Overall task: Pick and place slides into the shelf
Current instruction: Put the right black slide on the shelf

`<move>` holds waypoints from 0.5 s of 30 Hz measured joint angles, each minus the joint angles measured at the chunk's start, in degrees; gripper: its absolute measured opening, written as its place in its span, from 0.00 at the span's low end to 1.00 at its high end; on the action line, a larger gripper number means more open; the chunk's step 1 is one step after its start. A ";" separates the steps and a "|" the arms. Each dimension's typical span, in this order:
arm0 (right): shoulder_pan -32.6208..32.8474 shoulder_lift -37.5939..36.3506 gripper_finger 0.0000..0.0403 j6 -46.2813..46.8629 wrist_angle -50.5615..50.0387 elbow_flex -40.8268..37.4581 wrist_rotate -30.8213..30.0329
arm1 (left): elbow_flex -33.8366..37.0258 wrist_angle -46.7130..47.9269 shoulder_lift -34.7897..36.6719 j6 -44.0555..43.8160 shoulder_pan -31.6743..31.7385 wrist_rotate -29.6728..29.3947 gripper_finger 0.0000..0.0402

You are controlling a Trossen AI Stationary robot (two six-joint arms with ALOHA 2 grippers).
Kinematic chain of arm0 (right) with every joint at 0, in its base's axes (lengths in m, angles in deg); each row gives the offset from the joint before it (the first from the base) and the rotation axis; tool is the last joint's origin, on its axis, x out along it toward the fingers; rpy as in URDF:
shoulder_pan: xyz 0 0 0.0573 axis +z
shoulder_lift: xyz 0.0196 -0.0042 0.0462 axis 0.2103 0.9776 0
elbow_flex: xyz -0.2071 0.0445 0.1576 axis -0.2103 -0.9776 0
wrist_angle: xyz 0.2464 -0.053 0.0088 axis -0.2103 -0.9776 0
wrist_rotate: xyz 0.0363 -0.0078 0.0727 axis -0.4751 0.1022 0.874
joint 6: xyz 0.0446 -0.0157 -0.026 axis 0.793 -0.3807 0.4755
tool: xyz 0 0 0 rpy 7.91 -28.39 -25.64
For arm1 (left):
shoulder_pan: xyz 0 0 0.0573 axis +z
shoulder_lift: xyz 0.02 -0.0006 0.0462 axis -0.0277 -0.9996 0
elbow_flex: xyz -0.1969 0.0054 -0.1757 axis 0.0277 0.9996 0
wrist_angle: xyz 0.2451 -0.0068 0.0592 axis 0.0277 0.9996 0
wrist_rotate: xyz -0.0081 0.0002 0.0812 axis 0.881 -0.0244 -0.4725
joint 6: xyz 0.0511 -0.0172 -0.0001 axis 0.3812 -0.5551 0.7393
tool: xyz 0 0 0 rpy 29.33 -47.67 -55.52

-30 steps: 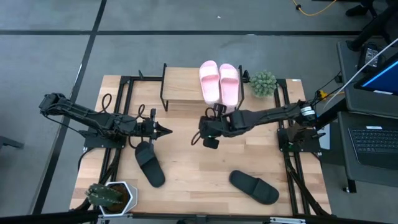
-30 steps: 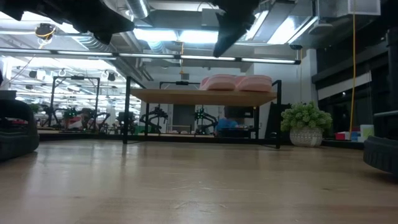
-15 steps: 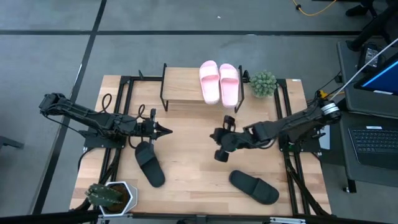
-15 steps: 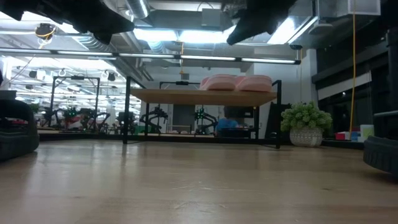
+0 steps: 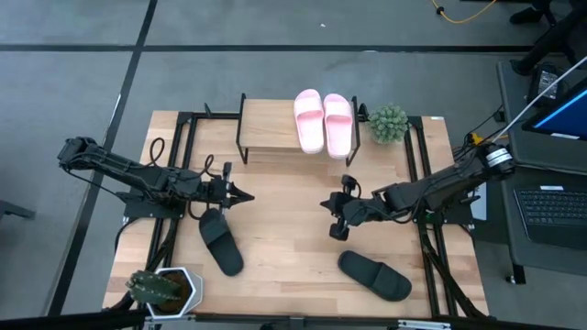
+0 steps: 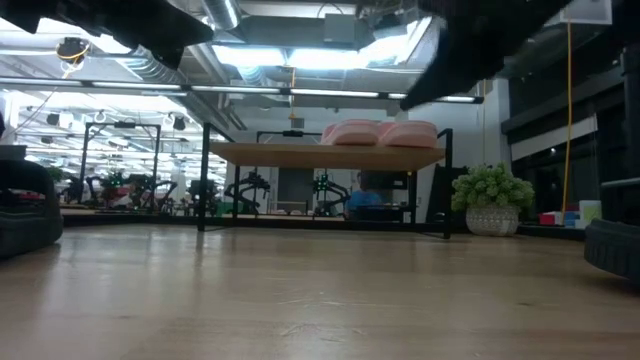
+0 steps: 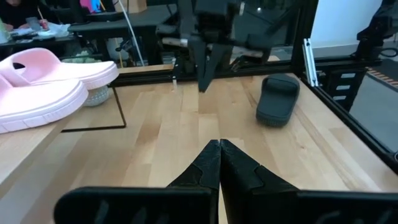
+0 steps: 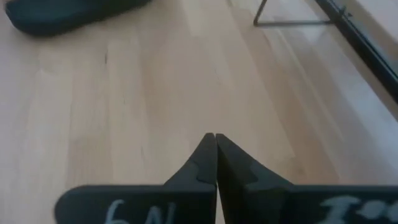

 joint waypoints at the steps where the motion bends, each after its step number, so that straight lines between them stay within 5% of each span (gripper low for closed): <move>1: 0.00 -0.10 0.00 -0.04 0.71 -0.88 -0.02 | 0.00 -0.17 0.01 -0.05 0.00 0.02 0.00; 15: -0.07 -0.54 0.05 -1.63 6.18 -5.80 0.12 | 0.00 -0.33 0.00 -0.12 0.00 0.00 0.00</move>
